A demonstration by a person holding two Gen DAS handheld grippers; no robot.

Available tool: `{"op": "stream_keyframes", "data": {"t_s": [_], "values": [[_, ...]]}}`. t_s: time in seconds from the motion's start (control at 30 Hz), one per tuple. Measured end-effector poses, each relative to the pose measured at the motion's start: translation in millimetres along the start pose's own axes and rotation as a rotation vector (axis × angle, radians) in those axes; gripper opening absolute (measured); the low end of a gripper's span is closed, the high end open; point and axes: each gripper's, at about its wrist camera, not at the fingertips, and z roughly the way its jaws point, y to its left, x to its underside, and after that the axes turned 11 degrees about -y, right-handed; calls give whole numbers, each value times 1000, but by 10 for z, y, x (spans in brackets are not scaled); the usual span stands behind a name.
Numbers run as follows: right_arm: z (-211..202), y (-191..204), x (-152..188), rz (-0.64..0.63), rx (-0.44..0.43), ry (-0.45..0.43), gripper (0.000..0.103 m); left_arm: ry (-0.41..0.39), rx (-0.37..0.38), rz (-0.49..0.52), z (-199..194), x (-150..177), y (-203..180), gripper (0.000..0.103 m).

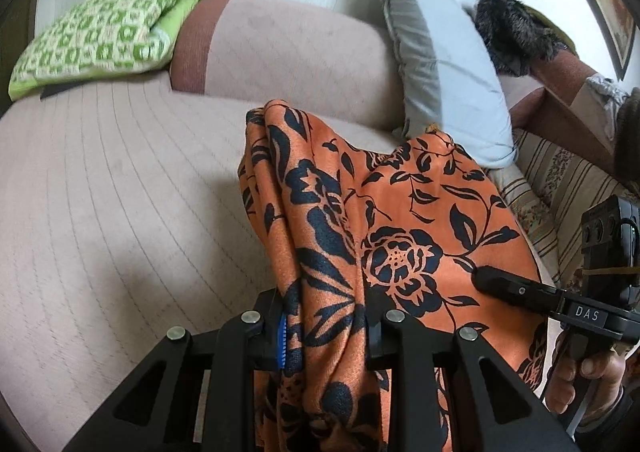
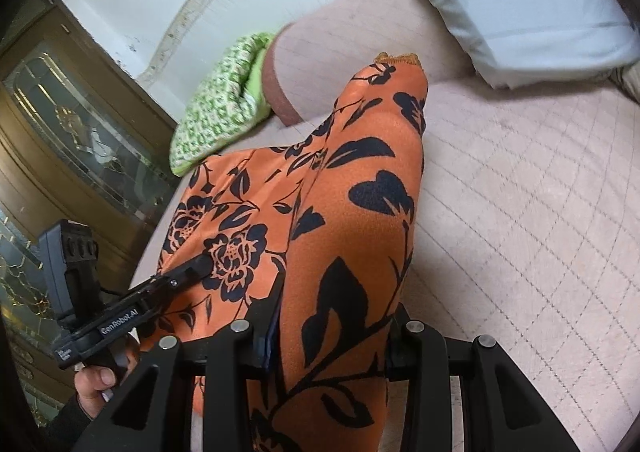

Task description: Fold small clothes

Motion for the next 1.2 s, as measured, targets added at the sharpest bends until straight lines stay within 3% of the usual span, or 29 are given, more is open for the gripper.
{"op": "stream_keyframes", "data": {"t_s": [0.13, 0.2, 0.27, 0.37, 0.47, 0.57, 0.67, 0.7, 0.77, 0.8, 0.87, 0.97, 1.03, 1.13, 1.2], "values": [[176, -178, 191, 23, 42, 48, 40, 64, -28, 15, 255, 224, 39, 29], [282, -274, 269, 32, 84, 99, 47, 137, -70, 10, 422, 351, 111, 36], [262, -352, 312, 44, 119, 99, 55, 121, -83, -38, 358, 340, 205, 53], [80, -344, 261, 26, 172, 61, 60, 76, -131, -36, 125, 189, 264, 57], [-213, -234, 112, -4, 235, -18, 60, -23, -188, -1, -161, 49, 218, 57], [-445, -10, 18, 11, 138, -91, 60, -96, -152, 23, -359, -2, 144, 58], [-360, 83, 120, 53, -2, -37, 67, -86, -111, 48, -329, 129, 60, 59], [-300, 48, 183, 68, -18, -9, 69, -49, -97, 53, -240, 241, 75, 59], [-89, -183, 353, 127, 18, 70, 69, 68, -134, 49, 21, 452, 180, 61], [-75, -274, 387, 158, 37, 66, 68, 127, -146, 39, 115, 561, 248, 62], [-152, -267, 329, 181, 9, 50, 66, 110, -130, -6, 77, 566, 328, 62], [-240, -5, 89, 59, 4, 19, 67, 36, -154, 76, -68, 357, 141, 62], [-199, 45, -102, 59, -35, -4, 68, -30, -103, 123, -148, 184, -17, 63], [-23, -129, -319, 125, -28, -28, 68, -20, -53, 116, -73, 100, -63, 65], [191, -348, -321, 183, -19, 10, 70, 54, -103, 135, 115, 253, 32, 65]]}}
